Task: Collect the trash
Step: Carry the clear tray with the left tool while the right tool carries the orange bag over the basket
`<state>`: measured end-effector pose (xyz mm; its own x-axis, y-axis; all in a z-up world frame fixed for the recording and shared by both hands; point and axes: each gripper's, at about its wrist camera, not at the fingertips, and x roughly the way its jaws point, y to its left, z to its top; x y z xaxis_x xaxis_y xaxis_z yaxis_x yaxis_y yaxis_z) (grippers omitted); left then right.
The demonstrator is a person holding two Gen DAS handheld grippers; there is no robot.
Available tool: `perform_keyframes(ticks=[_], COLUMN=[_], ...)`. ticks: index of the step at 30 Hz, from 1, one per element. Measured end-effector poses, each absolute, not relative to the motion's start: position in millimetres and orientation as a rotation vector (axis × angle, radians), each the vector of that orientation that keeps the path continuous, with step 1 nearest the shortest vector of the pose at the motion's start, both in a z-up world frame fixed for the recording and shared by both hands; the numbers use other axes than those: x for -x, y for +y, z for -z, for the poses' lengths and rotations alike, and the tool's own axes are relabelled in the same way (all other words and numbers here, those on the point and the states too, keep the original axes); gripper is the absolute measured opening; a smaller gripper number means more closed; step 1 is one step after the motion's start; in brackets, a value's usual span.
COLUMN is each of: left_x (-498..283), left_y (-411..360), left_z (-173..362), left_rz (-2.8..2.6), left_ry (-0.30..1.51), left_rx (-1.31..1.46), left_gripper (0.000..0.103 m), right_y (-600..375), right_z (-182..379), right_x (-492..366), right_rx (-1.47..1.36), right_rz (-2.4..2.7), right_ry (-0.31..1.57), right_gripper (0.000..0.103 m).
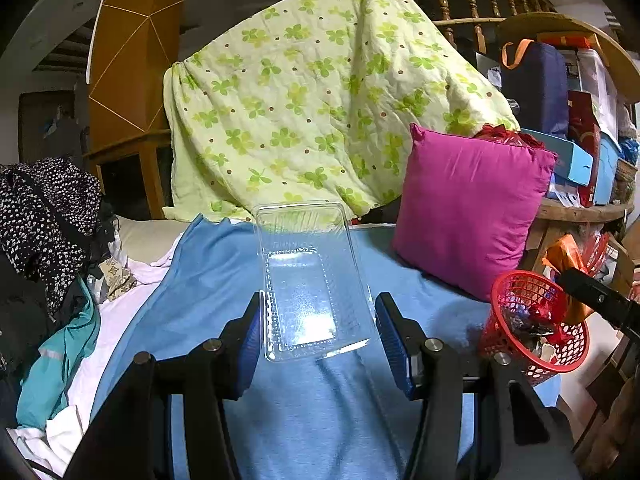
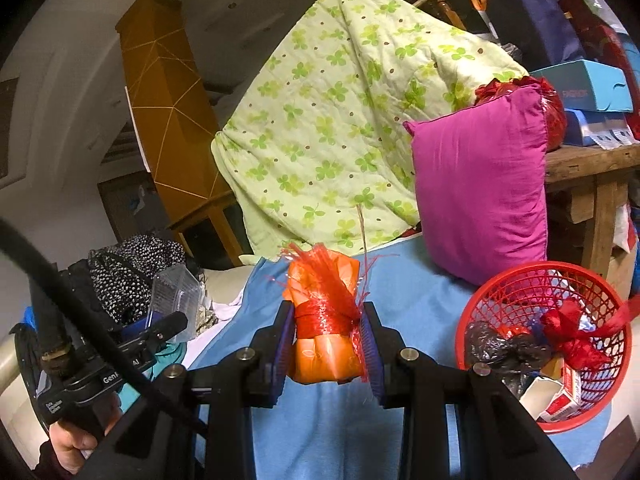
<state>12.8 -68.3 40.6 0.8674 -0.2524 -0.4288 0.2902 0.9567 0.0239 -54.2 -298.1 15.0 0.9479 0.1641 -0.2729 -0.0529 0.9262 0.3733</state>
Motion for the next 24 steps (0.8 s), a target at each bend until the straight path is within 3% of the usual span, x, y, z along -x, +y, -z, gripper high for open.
perform_keyframes(ticks=[24], left_x=[-10.9], left_y=[-106.8], left_z=[-35.0], left_rz=[0.329], left_ry=[0.454], left_rx=[-0.168], left_gripper=[0.056], right_y=[-339.5], right_z=[-10.7], right_x=[70.6], right_rx=[-0.435], right_rz=[-0.043], right_ry=[0.282], right_gripper=[0.035])
